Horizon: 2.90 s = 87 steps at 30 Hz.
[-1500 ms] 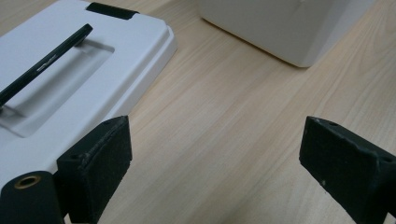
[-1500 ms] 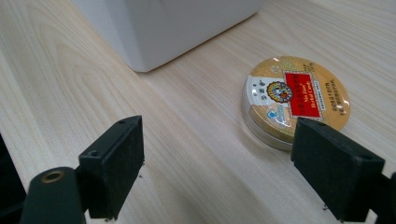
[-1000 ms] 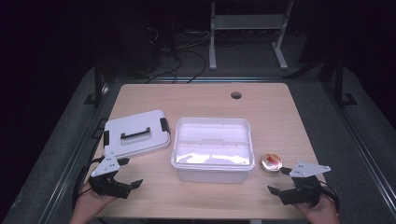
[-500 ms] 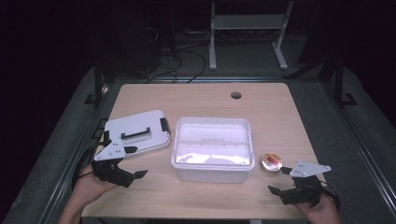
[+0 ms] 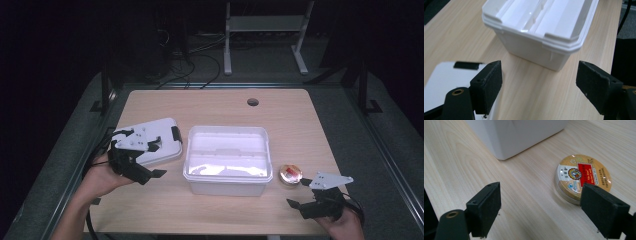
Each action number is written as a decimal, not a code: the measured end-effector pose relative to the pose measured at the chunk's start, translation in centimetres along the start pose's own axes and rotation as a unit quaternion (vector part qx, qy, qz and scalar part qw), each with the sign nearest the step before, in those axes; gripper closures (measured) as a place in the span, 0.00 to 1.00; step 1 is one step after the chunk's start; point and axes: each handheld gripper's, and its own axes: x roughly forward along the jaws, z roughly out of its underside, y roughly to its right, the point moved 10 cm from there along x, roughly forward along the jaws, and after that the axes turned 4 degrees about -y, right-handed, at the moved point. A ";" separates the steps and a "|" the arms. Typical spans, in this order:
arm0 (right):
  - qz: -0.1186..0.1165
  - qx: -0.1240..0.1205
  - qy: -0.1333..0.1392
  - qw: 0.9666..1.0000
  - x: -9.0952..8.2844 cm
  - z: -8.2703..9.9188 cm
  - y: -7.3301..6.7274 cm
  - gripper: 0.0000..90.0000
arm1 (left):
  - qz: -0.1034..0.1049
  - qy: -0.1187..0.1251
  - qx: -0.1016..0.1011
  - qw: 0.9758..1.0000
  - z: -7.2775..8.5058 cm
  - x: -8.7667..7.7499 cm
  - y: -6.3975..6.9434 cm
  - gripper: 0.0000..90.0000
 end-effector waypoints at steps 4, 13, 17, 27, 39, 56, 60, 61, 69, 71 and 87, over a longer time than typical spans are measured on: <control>-0.001 0.000 0.000 1.000 0.0 0.0 0.0 0.19 | 0.011 -0.019 0.027 0.999 -2.5 0.4 0.0 0.25; 0.001 0.000 0.003 1.000 -0.3 0.0 0.1 0.19 | 0.045 -0.056 0.082 0.994 -7.2 2.4 0.4 0.30; 0.001 -0.002 0.005 1.000 -0.4 -0.1 0.2 0.19 | 0.056 -0.078 0.100 0.990 -8.7 3.8 0.7 0.33; -0.001 0.000 0.007 1.000 -0.5 0.0 0.4 0.19 | 0.092 -0.100 0.124 0.983 -12.4 6.6 1.6 0.39; -0.004 -0.001 0.007 1.000 -0.4 -0.1 0.4 0.19 | 0.116 -0.131 0.129 0.976 -13.3 9.8 1.2 0.48; -0.008 -0.005 0.007 1.000 -0.5 -0.1 0.2 0.19 | 0.141 -0.174 0.146 0.964 -13.0 12.7 1.6 0.69; -0.009 -0.007 0.007 1.000 -0.4 -0.1 0.2 0.19 | 0.141 -0.180 0.150 0.962 -13.0 13.1 1.6 0.75; -0.009 -0.007 0.008 1.000 -0.4 -0.2 0.2 0.19 | 0.140 -0.181 0.152 0.961 -13.0 13.2 1.6 0.76; -0.007 -0.006 0.010 1.000 -0.6 -0.2 0.4 0.19 | 0.141 -0.189 0.156 0.959 -12.9 13.9 1.5 0.87; -0.007 -0.005 0.010 1.000 -0.6 -0.2 0.4 0.19 | 0.142 -0.190 0.156 0.959 -12.9 14.0 1.5 0.90; -0.005 -0.006 0.011 1.000 -0.7 -0.2 0.5 0.19 | 0.148 -0.194 0.153 0.958 -13.0 14.1 1.3 0.99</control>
